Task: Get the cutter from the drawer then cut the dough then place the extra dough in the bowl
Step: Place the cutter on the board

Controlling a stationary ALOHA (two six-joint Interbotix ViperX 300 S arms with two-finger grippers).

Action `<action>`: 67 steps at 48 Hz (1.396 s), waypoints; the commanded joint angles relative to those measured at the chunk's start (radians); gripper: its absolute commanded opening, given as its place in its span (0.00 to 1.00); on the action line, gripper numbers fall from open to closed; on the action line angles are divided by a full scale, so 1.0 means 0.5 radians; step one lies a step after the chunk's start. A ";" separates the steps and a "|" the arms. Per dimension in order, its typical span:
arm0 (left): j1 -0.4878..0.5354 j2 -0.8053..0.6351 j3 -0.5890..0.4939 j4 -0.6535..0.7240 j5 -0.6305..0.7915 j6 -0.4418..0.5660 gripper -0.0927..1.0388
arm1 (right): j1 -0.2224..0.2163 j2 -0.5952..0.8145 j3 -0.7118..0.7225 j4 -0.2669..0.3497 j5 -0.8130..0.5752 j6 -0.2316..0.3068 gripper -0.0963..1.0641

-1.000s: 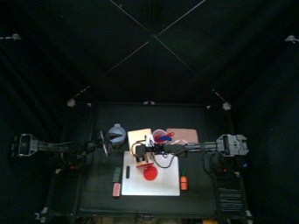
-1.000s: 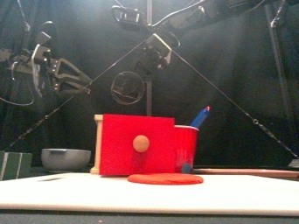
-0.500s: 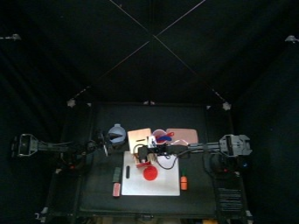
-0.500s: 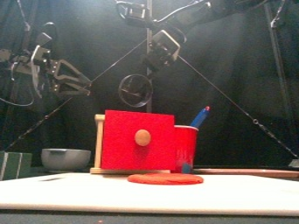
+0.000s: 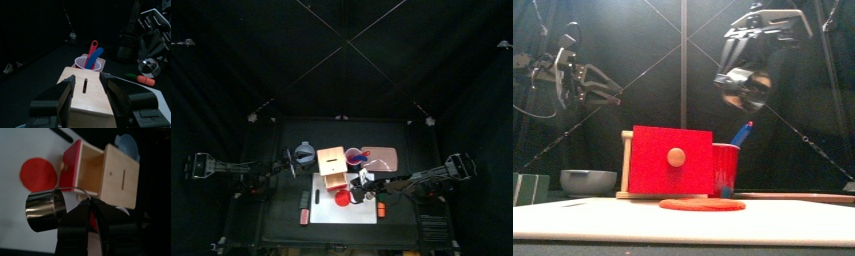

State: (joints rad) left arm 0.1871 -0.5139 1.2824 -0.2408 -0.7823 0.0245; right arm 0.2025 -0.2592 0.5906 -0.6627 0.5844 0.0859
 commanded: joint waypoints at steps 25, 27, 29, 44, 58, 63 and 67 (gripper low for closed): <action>0.003 0.350 -0.304 0.064 -0.006 0.006 0.81 | 0.147 -0.129 0.457 -0.933 0.187 1.279 0.53; 0.003 0.396 -0.328 0.071 -0.006 0.006 0.81 | 0.163 -0.098 0.485 -1.009 0.233 1.350 0.53; 0.000 0.430 -0.344 0.077 -0.006 0.006 0.81 | 0.190 -0.052 0.512 -1.089 0.310 1.442 0.53; -0.006 0.494 -0.408 0.080 -0.006 0.006 0.81 | 0.383 0.258 0.469 -1.402 0.669 2.025 0.53; -0.009 0.494 -0.411 0.080 -0.009 0.003 0.81 | 0.512 0.558 0.383 -1.408 0.960 2.307 0.53; -0.009 0.491 -0.417 0.080 -0.009 0.003 0.81 | 0.503 0.580 0.350 -1.344 0.954 2.332 0.56; -0.009 0.494 -0.420 0.080 -0.012 0.006 0.81 | 0.503 0.580 0.341 -1.304 0.951 2.332 0.63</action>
State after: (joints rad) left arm 0.1841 -0.2654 1.0968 -0.2040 -0.7808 0.0245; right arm 0.4556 0.0491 0.7808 -1.3254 1.0538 1.2441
